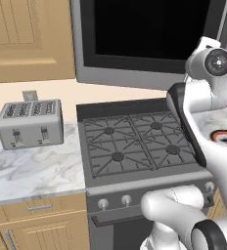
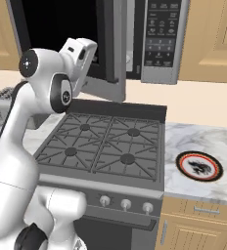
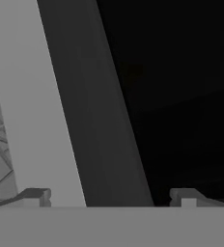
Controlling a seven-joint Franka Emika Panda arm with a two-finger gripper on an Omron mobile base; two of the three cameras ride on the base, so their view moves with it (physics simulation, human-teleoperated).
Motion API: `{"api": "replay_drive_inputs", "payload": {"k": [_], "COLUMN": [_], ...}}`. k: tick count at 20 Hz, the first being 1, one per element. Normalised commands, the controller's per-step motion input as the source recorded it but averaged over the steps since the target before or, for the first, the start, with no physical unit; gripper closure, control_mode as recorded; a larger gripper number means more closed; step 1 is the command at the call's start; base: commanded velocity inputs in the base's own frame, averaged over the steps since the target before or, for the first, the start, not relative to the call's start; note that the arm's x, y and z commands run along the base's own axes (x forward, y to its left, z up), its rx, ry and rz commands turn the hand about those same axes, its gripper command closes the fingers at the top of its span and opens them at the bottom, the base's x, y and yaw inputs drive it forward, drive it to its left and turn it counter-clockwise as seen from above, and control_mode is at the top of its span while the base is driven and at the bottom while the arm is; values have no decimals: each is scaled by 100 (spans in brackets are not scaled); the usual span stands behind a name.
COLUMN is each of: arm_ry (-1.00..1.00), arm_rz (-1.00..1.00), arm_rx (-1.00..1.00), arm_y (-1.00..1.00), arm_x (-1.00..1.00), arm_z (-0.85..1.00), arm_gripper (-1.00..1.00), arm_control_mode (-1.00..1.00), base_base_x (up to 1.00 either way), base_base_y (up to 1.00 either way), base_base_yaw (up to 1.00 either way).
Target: Pick the cheese from the counter and place it in the microwave. Then turn on the microwave.
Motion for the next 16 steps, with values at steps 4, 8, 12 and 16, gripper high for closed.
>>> {"api": "replay_drive_inputs", "payload": {"k": [4, 8, 12, 16], "arm_ry": [0, 0, 0, 0], "arm_rz": [0, 0, 0, 0], "arm_rx": [0, 0, 0, 0], "arm_y": [-22, -25, -25, -25], "arm_x": [42, 49, 48, 46], "arm_z": [0, 0, 0, 0], "arm_gripper": [-100, -100, -100, -100], "arm_control_mode": [-100, -100, -100, -100], "base_base_x": [0, 0, 0, 0], "base_base_y": [0, 0, 0, 0], "base_base_yaw": [0, 0, 0, 0]}}
